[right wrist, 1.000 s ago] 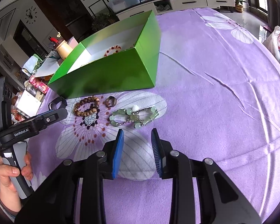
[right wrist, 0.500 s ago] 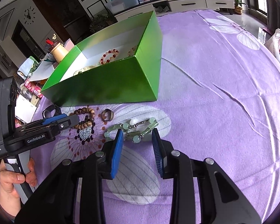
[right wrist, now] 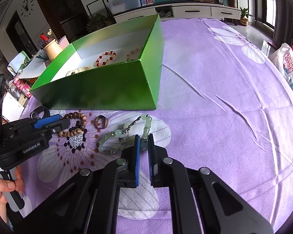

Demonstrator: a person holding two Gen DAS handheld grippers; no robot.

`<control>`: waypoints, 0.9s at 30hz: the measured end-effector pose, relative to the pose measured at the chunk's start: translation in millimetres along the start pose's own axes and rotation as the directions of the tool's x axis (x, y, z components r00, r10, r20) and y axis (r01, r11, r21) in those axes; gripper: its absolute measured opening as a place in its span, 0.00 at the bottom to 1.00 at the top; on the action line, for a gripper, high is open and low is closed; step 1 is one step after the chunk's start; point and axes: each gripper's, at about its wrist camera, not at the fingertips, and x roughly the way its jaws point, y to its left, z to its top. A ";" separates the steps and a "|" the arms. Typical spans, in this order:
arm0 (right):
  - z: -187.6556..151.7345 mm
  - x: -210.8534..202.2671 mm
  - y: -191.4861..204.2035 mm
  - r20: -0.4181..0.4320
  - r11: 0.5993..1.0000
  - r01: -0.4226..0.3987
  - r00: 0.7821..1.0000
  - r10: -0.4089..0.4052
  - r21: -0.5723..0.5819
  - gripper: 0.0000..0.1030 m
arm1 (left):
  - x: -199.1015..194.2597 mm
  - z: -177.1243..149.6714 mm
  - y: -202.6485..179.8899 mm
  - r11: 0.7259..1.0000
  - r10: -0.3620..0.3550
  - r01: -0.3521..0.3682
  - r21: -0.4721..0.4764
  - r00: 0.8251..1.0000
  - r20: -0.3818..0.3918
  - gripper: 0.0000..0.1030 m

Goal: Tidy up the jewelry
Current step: 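Grasp the brown bead bracelet with the left tool while the right tool grasps the green jade bracelet, then carry both bracelets with both tools up over the green box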

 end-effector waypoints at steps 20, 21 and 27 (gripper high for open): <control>0.5 -58.6 23.8 0.104 0.995 -0.092 0.990 0.097 -0.049 0.07 | -57.4 -12.7 10.8 0.959 -0.228 0.243 -0.145 0.967 0.112 0.11; 0.2 -62.1 24.7 0.109 0.994 -0.095 0.989 0.100 -0.051 0.07 | -60.3 -10.9 10.9 0.957 -0.236 0.252 -0.146 0.964 0.119 0.11; 1.4 -77.0 26.9 0.135 0.993 -0.106 0.984 0.113 -0.054 0.07 | -83.0 -6.2 12.1 0.948 -0.259 0.282 -0.147 0.953 0.156 0.11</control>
